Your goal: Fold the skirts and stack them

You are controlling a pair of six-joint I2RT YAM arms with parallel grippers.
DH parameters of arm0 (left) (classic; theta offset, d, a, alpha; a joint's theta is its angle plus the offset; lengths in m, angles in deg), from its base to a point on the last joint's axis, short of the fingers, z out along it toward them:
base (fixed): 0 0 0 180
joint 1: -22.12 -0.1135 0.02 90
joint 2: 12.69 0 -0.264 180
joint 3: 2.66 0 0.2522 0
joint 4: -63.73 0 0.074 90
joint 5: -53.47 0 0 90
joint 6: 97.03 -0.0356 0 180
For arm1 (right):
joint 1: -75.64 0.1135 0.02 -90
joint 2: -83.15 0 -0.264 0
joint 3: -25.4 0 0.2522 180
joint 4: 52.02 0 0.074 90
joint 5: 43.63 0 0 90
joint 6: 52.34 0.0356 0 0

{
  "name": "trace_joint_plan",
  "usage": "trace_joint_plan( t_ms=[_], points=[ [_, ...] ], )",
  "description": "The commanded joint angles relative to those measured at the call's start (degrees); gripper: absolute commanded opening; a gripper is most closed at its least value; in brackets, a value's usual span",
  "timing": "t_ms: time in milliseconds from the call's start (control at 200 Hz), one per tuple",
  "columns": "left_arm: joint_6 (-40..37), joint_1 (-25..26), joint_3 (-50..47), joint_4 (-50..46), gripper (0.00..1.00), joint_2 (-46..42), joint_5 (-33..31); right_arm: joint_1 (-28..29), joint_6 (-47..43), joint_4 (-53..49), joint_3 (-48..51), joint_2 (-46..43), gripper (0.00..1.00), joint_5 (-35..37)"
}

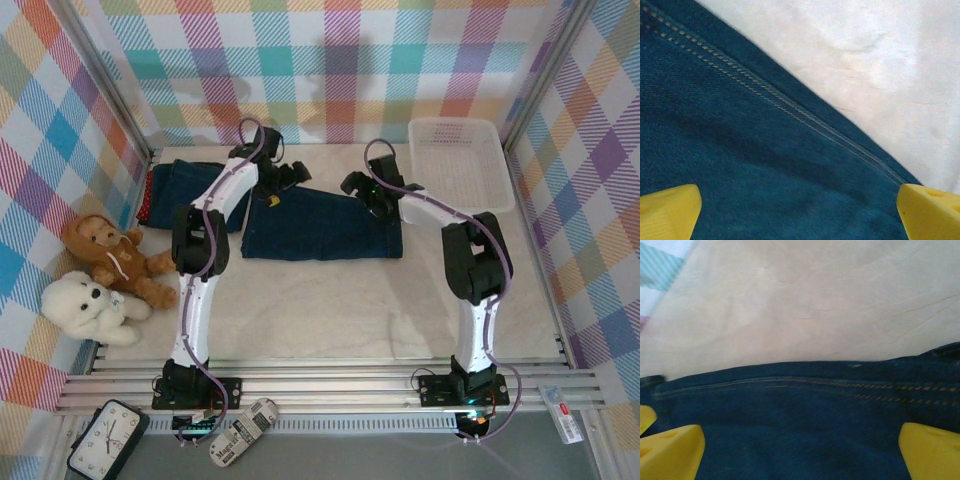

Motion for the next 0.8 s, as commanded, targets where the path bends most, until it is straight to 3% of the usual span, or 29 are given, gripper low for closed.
trace_joint_plan(
  t_ms=[0,170,255,360,585,715,795],
  points=[
    [1.59,-0.65,-0.38,-3.72,1.00,2.70,-2.68,-0.54,-4.13,-3.54,-2.88,1.71,0.99,2.80],
    [1.32,-0.74,-11.78,-2.33,1.00,-0.48,-6.39,-0.81,-11.04,-3.24,-0.42,2.77,0.99,2.31],
    [1.53,-0.13,-18.36,-1.72,1.00,-4.56,-2.55,-0.73,-15.56,0.43,3.35,0.53,1.00,0.61],
    [2.73,1.83,-30.30,3.75,1.00,-12.82,-2.61,-0.20,-19.70,4.01,9.08,-4.49,1.00,-1.06],
    [3.05,2.33,-35.70,4.16,1.00,-22.58,-0.69,-0.11,-22.42,3.26,15.32,-13.53,0.99,-7.14],
    [2.68,2.46,-33.89,4.94,1.00,-22.02,-1.31,-0.11,-19.17,-2.43,13.41,-10.54,0.99,2.38],
    [3.06,2.50,-33.00,4.91,1.00,-19.06,-4.96,-0.28,-16.84,-8.57,9.49,-6.89,0.99,8.04]
  ],
)
